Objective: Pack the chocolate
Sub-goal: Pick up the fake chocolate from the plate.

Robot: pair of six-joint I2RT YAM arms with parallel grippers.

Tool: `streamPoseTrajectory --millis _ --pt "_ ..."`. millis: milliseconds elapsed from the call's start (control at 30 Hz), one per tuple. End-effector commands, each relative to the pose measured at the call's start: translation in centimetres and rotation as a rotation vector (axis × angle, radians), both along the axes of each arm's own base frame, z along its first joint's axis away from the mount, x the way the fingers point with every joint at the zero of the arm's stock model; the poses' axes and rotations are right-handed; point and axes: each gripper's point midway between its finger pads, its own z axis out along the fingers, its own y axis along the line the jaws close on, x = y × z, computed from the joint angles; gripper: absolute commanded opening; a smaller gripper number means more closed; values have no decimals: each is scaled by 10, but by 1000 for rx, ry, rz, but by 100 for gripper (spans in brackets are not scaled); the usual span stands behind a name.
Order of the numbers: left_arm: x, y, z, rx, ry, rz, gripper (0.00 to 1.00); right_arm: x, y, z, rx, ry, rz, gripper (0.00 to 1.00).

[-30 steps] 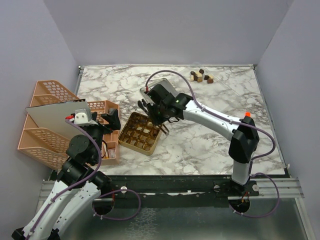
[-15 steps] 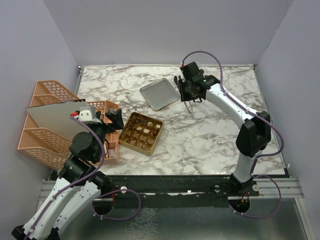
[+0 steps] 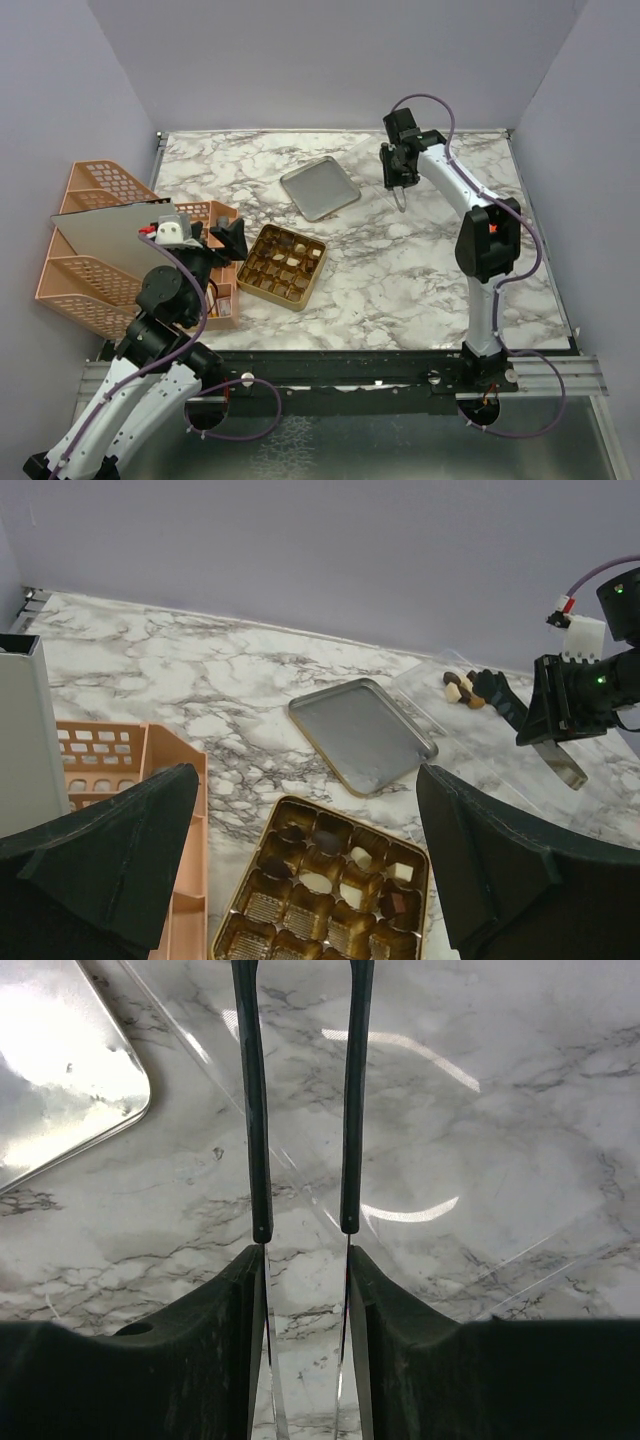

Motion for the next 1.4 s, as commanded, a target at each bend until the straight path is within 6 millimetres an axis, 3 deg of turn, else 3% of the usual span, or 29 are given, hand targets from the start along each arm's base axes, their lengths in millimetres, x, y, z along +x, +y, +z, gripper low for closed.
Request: streamPoseTrajectory --millis 0,333,700,1367 --pt "-3 2 4 -16 -18 -3 99 13 -8 3 -14 14 11 40" --pt "-7 8 9 -26 -38 13 99 37 -6 -10 37 19 25 41" --pt "-5 8 6 -17 -31 24 99 43 -4 -35 35 64 22 41" --pt "-5 10 7 -15 -34 34 99 50 -16 -49 -40 70 13 41"
